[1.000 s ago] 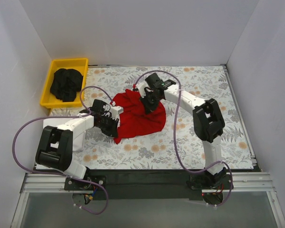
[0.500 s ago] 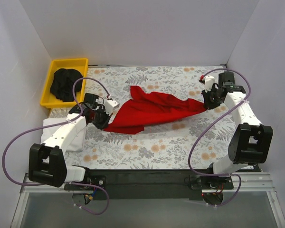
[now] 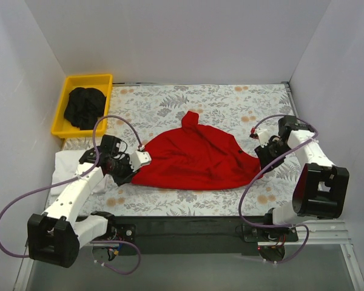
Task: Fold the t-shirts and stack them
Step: Flatten the tshirt out
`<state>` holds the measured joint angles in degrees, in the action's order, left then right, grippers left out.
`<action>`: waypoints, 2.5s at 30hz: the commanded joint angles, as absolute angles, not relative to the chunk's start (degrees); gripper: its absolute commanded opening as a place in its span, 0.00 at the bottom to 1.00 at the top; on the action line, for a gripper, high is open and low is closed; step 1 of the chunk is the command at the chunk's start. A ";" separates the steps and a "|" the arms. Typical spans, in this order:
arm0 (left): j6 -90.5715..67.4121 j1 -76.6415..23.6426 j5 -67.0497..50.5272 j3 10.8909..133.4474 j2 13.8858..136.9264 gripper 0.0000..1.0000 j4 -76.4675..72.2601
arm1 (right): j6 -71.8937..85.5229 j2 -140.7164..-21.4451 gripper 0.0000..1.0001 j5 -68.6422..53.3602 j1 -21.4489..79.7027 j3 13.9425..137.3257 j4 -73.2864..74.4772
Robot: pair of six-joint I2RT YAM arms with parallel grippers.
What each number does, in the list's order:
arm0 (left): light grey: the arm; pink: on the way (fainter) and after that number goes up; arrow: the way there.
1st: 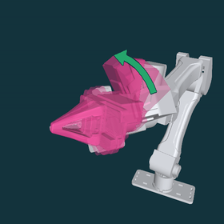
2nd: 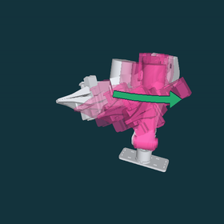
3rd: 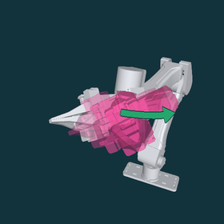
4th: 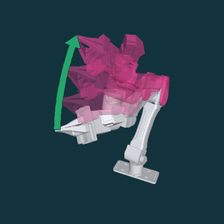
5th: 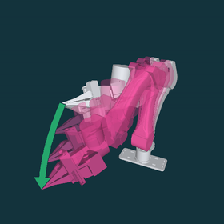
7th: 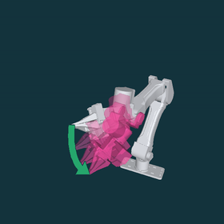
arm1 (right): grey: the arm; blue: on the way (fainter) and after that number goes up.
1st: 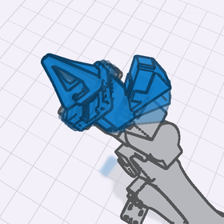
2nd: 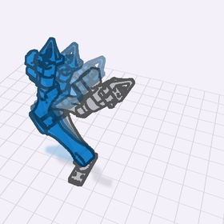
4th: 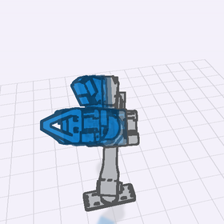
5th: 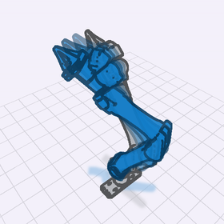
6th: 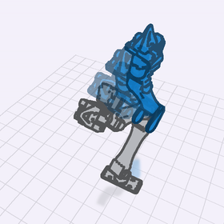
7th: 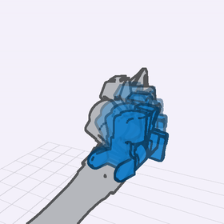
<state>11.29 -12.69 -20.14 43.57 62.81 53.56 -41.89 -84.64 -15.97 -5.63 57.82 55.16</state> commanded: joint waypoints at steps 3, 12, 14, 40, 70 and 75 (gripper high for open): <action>10.58 -12.13 -26.36 49.47 63.71 0.22 60.65 | -46.32 -84.45 0.47 -18.36 -6.06 70.38 60.99; 7.38 -12.39 -28.39 50.89 69.25 0.36 56.87 | -44.56 -85.70 0.33 -20.92 9.65 71.21 60.91; 6.86 -12.39 -28.13 50.54 70.05 0.36 57.04 | -42.20 -85.69 0.32 -20.04 16.04 70.06 58.90; 3.60 -12.39 -26.81 48.95 69.26 0.36 55.64 | -30.68 -107.58 0.38 -11.34 17.49 79.63 51.24; 2.72 -9.40 -26.80 49.84 70.66 0.39 55.46 | -41.39 -88.61 0.01 -21.46 7.21 75.45 64.95; 13.14 -9.32 -29.88 49.31 72.25 0.31 60.19 | -43.59 -82.09 0.01 -16.70 6.95 66.89 64.86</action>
